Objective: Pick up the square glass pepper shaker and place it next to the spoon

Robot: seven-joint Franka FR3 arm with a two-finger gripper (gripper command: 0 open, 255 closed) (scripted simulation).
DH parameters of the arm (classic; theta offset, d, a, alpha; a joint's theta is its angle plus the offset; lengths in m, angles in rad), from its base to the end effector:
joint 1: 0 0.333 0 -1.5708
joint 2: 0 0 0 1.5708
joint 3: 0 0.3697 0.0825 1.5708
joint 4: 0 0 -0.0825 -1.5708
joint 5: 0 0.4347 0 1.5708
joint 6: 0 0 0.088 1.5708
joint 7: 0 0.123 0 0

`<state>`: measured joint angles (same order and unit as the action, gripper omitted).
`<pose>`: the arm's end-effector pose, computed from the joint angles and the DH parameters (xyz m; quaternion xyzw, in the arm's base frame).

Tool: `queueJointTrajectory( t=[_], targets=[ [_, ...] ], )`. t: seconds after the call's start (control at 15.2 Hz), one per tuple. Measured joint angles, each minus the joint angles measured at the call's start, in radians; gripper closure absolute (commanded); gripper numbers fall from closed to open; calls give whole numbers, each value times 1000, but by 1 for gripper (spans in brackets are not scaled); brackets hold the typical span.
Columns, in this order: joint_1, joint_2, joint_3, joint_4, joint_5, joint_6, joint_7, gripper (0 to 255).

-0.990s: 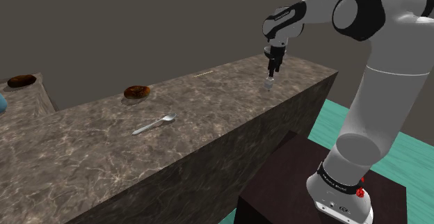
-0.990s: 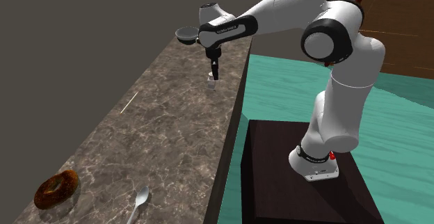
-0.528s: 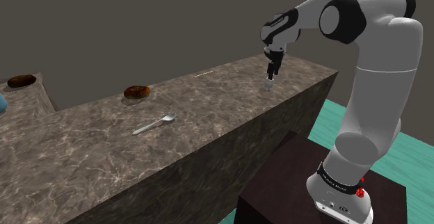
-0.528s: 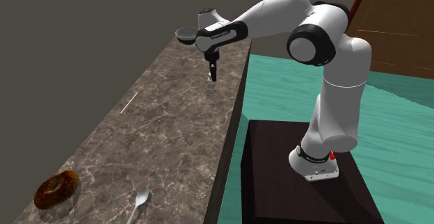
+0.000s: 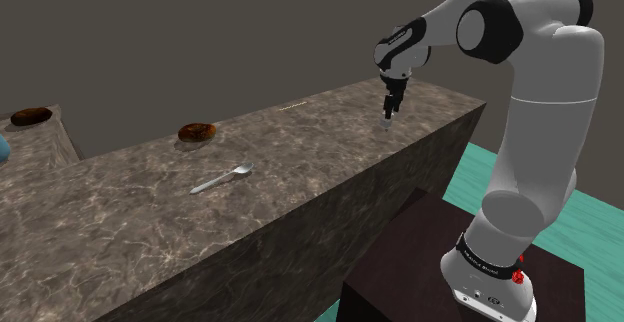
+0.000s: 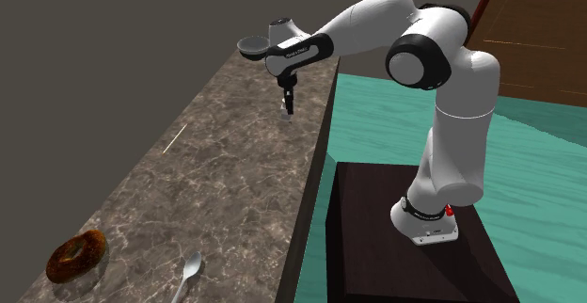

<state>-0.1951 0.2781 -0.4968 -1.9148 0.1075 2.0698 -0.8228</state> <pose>0.5174 -0.3999 0.3668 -0.9980 -0.0427 0.0451 0.0153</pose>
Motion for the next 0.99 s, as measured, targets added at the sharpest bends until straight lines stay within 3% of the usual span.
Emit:
queueJointTrajectory(
  t=[0.07, 0.13, 0.99],
  targets=[
    [0, 0, 0, 0, 0, 0, 0, 0],
    [0, 0, 0, 0, 0, 0, 0, 255],
    [1, -11, -3, 14, -7, -23, 3, 255]
  ],
)
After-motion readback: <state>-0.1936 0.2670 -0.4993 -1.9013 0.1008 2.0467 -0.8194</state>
